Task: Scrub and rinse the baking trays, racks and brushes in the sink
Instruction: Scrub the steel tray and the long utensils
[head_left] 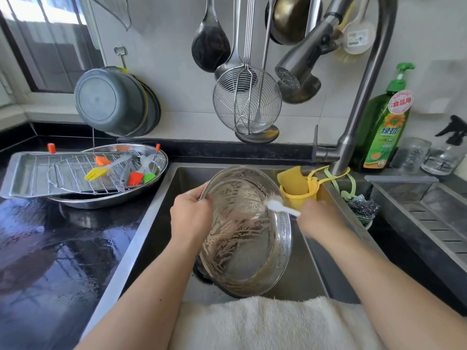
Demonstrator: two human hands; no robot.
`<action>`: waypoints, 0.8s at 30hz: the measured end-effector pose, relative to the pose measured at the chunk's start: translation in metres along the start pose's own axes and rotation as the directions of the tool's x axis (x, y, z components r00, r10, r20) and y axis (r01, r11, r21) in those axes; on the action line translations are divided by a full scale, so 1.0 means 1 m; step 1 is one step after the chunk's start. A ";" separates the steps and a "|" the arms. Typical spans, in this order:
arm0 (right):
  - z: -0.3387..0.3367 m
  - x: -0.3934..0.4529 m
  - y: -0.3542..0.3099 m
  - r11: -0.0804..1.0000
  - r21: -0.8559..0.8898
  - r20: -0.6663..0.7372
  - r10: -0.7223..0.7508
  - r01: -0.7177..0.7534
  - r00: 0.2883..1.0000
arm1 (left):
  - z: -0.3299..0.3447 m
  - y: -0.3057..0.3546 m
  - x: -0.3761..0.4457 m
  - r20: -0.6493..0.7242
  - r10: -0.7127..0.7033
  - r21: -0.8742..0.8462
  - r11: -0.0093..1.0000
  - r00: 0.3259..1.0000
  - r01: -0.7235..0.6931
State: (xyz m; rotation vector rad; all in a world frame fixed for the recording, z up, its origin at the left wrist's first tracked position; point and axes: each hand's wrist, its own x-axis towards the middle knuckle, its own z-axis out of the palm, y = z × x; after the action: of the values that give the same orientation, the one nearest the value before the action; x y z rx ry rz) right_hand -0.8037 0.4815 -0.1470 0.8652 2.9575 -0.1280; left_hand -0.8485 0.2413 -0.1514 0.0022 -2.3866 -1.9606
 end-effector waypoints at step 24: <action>-0.008 -0.007 0.004 0.998 0.012 -0.012 -0.055 0.055 0.998 | 0.003 0.002 -0.002 0.150 -0.011 0.271 0.962 0.989 -0.031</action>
State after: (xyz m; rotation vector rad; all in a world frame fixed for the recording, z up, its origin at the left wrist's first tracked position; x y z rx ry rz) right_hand -0.7958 0.4821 -0.1389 0.7886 2.9951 -0.1439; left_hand -0.8463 0.2448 -0.1498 -0.1521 -2.7275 -1.6656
